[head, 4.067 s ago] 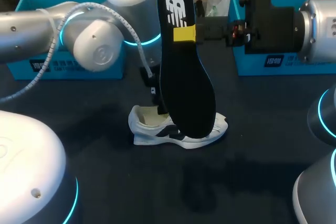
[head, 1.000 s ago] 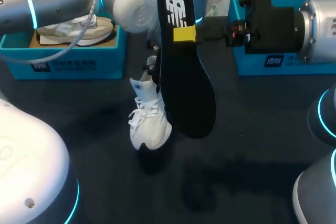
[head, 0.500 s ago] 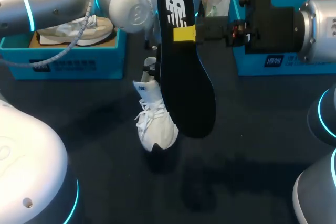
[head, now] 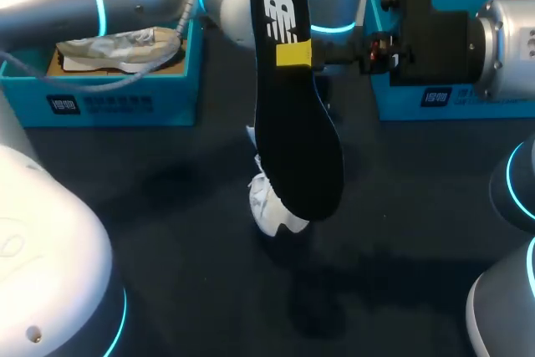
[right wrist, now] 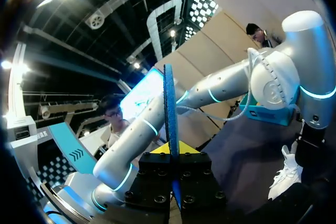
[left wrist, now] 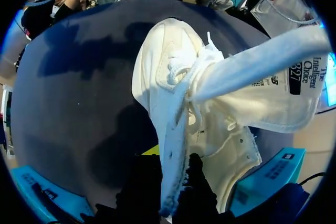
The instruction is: Take the shoe out of the shoebox, open the shoe tongue, remove and reinsert the insole, then place the shoe into the shoebox
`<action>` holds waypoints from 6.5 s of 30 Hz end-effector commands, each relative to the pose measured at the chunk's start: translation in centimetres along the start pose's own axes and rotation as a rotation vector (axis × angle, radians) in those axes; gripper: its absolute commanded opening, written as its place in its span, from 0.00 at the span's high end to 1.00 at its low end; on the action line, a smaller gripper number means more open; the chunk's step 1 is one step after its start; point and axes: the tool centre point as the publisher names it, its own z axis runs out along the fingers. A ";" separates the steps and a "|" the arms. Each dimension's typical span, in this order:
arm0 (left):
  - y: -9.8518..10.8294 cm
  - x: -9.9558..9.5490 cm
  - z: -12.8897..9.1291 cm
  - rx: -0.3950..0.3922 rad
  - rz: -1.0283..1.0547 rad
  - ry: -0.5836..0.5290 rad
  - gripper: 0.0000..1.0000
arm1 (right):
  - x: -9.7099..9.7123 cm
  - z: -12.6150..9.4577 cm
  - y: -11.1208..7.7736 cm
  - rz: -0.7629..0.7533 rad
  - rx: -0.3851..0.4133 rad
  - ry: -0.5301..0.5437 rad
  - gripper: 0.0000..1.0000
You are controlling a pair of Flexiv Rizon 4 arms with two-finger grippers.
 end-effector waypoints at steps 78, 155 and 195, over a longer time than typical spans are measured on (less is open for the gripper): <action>-0.3 2.6 -11.2 -0.068 0.169 -0.567 0.00 | -2.8 -5.4 2.0 0.163 -0.226 -0.165 1.00; -6.0 10.6 -20.9 -0.205 0.265 -1.354 0.00 | -25.9 -6.9 8.2 0.986 -0.200 -0.189 1.00; -4.1 5.4 -20.9 -0.273 0.187 -1.681 0.23 | -29.0 -1.4 8.2 1.045 -0.187 -0.118 1.00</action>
